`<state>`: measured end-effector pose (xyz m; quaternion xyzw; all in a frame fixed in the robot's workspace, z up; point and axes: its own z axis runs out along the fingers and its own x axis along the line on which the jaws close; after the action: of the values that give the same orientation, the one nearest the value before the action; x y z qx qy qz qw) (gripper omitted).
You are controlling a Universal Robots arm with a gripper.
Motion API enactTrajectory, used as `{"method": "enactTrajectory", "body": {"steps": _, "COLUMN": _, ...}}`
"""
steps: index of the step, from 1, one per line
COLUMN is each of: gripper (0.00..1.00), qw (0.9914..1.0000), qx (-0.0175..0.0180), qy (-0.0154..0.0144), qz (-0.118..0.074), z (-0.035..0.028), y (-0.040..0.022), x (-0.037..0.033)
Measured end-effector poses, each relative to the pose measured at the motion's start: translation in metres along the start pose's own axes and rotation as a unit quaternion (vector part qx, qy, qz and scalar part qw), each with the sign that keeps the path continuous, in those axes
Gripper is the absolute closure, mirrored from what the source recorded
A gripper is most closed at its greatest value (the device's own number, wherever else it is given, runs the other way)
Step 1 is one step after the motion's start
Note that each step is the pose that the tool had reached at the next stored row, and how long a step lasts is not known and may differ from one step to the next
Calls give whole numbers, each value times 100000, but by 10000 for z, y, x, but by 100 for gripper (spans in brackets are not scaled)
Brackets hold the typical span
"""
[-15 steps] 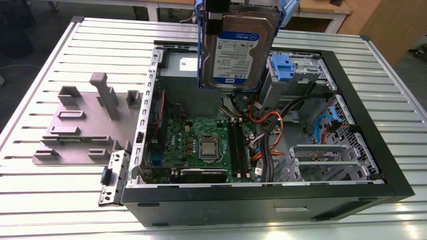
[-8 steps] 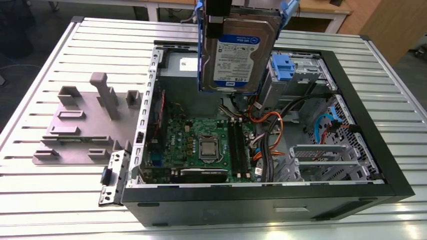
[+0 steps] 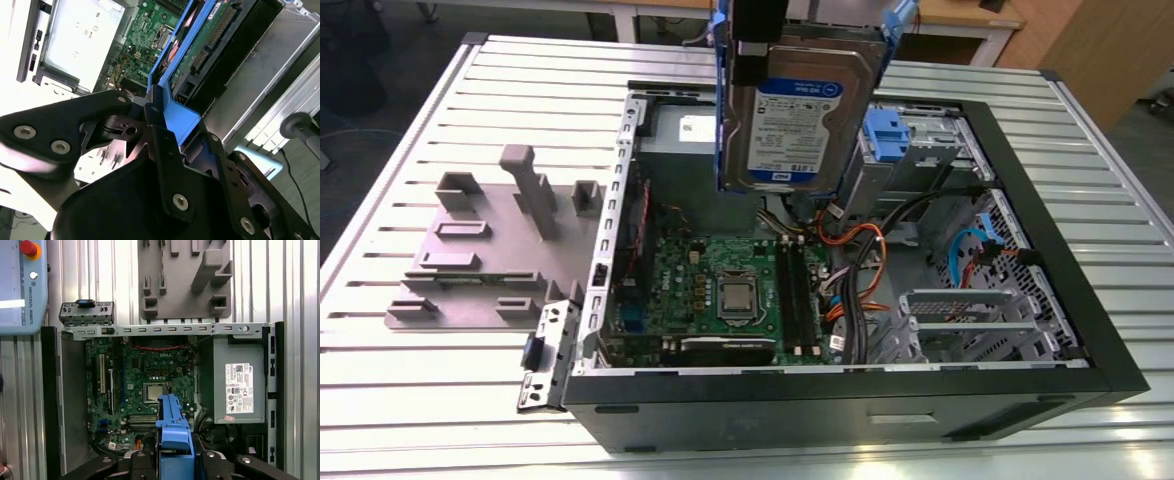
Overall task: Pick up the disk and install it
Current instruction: 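Insert the disk into the insertion slot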
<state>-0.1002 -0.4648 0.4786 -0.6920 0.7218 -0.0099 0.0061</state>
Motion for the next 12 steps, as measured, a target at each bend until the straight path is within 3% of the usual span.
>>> {"method": "enactTrajectory", "body": {"steps": 12, "gripper": 64, "qw": 100000, "qx": -1, "qy": 8, "qz": 0, "z": 4, "y": -23, "x": 184}}
